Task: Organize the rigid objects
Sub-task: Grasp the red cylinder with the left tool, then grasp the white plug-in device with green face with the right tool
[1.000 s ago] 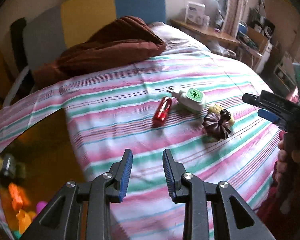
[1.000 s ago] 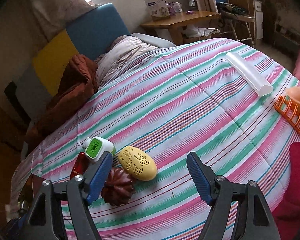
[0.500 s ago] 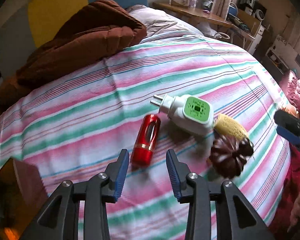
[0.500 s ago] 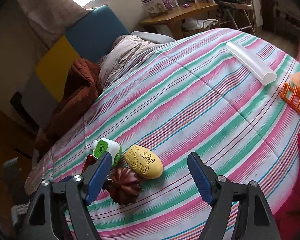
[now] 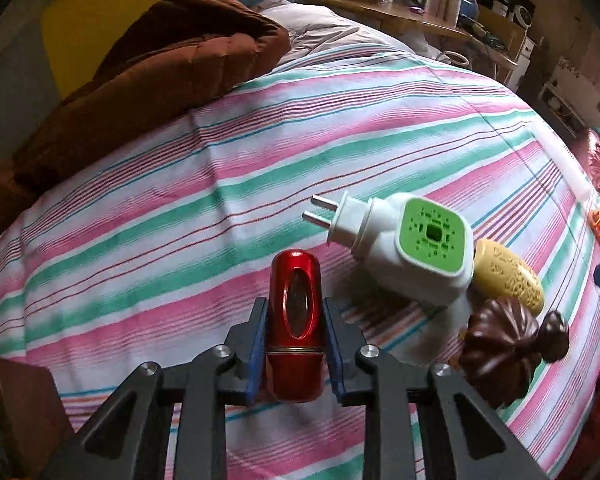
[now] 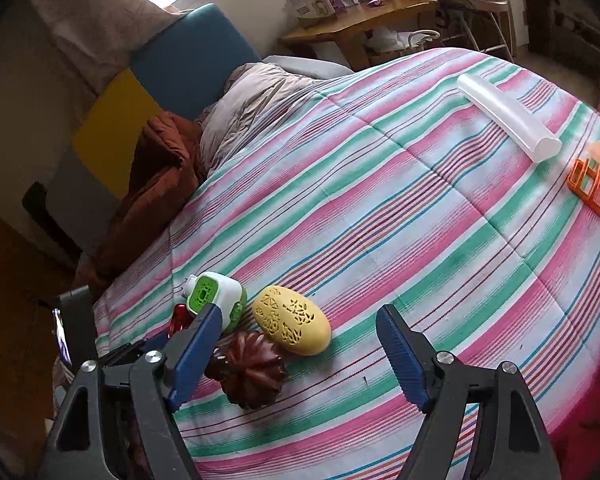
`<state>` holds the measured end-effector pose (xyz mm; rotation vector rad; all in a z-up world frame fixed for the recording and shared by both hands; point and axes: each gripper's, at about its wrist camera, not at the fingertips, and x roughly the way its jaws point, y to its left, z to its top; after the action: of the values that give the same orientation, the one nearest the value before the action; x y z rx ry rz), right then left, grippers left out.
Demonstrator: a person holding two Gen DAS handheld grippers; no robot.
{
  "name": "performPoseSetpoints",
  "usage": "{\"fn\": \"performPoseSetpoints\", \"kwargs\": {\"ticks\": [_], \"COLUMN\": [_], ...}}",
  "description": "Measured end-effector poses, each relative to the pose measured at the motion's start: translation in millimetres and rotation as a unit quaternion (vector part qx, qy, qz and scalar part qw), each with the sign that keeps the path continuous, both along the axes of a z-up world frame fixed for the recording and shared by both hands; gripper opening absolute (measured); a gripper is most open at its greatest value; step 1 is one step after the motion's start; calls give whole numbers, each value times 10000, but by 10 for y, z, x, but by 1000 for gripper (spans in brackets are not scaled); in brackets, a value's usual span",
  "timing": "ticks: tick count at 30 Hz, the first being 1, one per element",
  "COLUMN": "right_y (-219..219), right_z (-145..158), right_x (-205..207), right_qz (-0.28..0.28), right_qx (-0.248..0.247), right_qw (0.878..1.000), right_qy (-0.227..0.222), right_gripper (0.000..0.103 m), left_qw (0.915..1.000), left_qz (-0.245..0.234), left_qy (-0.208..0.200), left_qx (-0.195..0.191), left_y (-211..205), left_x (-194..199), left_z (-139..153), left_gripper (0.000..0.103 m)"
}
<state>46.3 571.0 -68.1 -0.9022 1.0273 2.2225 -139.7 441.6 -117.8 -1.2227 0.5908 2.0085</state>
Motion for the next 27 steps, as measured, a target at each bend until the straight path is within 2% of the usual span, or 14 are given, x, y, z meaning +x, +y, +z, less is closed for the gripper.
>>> {"fn": "performPoseSetpoints", "kwargs": {"ticks": [6,12,22,27], "right_y": [-9,36,-33,-78], "right_z": [1,-26,1,20], "right_x": [-16,28,17,-1], "right_qz": [20,-71,37,117], "right_qx": [110,7,170,288], "right_qw": [9999,9999,9998,9994], "right_qy": [-78,-74,-120,-119], "right_gripper": [80,80,80,80], "left_qw": [9991,9979,9960,9937], "left_qz": [418,637,570,487], "left_qy": [-100,70,597,875], "left_qx": [-45,-65,350,511], "left_y": [-199,-493,-951,-1042], "left_x": [132,555,1422,1579], "left_z": [24,30,30,13], "left_gripper": [25,25,25,26]}}
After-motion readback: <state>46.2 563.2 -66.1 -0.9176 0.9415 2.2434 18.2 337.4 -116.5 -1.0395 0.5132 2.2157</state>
